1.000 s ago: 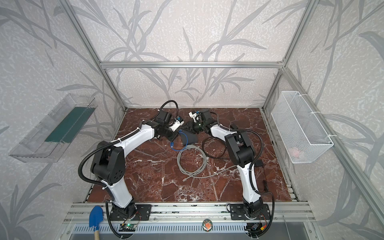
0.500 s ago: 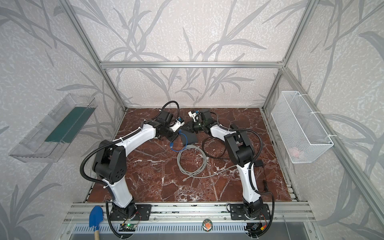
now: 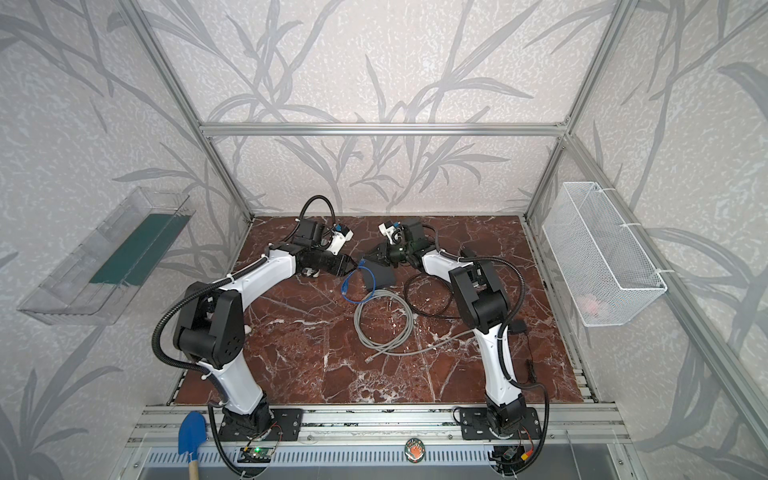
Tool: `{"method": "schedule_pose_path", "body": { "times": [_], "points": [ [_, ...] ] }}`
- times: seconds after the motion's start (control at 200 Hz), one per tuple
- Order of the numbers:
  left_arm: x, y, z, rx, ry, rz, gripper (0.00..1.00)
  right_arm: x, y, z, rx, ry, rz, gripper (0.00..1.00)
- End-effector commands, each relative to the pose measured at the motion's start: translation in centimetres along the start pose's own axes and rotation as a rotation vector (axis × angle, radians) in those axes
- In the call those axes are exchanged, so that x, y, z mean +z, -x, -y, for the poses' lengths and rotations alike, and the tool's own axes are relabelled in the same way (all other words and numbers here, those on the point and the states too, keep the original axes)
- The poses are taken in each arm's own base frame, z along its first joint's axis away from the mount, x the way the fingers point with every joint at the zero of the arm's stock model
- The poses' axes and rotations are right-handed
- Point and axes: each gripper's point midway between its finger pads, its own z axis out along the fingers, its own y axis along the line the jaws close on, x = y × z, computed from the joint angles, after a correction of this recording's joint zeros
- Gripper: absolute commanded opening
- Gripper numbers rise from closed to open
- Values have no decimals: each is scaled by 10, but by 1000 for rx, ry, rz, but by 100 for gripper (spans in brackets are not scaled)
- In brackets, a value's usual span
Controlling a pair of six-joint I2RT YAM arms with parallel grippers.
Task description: Insert the plug into the switch port
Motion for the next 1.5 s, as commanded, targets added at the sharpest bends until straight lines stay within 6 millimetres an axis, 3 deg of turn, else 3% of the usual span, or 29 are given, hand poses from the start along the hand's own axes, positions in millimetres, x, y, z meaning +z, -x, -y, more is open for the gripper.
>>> {"method": "schedule_pose_path", "body": {
  "times": [0.0,0.32,0.6,0.795,1.1,1.35,1.495],
  "points": [
    [-9,32,22,-55,-138,141,51,-4,2,-4,-35,8,8,5],
    [11,26,29,-18,-136,77,49,-5,9,-14,-35,22,22,5],
    [25,13,16,-28,-82,31,45,-9,20,-25,-9,54,50,3],
    [32,15,4,-56,-34,24,35,-11,23,-35,-22,64,40,3],
    [29,13,-8,-32,37,-1,26,-11,30,-35,-17,31,52,2],
    [24,12,-12,1,68,-12,26,-10,31,-26,7,15,58,1],
    [22,14,-14,9,81,-6,33,-11,32,-22,14,2,65,1]
  ]
}}
